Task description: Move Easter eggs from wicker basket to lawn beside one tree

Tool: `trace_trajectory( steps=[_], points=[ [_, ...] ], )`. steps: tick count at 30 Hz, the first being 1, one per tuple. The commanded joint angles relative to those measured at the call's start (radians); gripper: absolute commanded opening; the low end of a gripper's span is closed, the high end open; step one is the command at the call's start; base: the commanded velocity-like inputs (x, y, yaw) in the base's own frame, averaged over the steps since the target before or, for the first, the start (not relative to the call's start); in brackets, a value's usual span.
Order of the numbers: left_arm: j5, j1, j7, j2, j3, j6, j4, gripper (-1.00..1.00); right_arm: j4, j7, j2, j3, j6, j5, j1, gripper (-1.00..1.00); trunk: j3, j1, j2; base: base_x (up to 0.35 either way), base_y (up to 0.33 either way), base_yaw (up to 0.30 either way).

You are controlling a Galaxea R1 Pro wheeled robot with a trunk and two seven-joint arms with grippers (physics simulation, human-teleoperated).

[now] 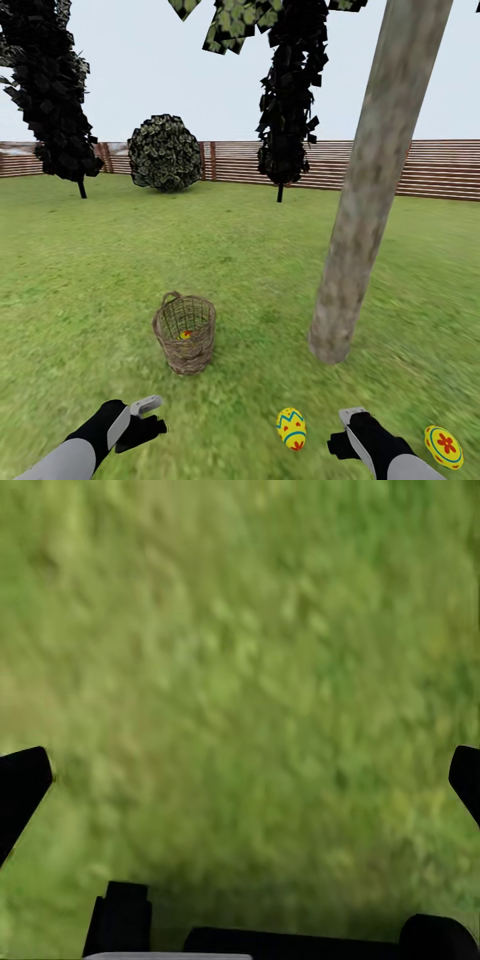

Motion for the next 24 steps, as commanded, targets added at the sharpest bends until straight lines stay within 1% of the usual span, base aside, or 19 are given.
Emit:
trace_trajectory(
  steps=[1, 11, 19, 24],
  points=[
    [0.010, 0.000, 0.001, 0.000, 0.001, 0.006, -0.001, 1.00, -0.002, 0.001, 0.000, 0.005, 0.007, 0.006, 0.000, 1.00, -0.001, 0.000, -0.001, 0.000, 0.346, 0.000],
    [0.008, 0.000, 0.001, 0.002, 0.001, 0.006, -0.001, 1.00, -0.002, 0.001, 0.000, 0.005, 0.007, 0.006, 0.000, 1.00, -0.001, 0.000, -0.001, 0.000, 0.346, 0.000],
    [0.007, 0.000, 0.001, 0.002, 0.001, 0.006, -0.001, 1.00, -0.002, 0.001, 0.000, 0.005, 0.007, 0.006, 0.000, 1.00, 0.024, -0.031, 0.055, 0.000, 0.346, 0.000],
    [0.007, 0.000, 0.001, 0.000, 0.001, 0.005, -0.001, 1.00, -0.002, 0.001, 0.000, 0.005, 0.007, 0.006, 0.000, 1.00, 0.024, -0.031, 0.055, 0.000, 0.346, 0.000]
  ],
)
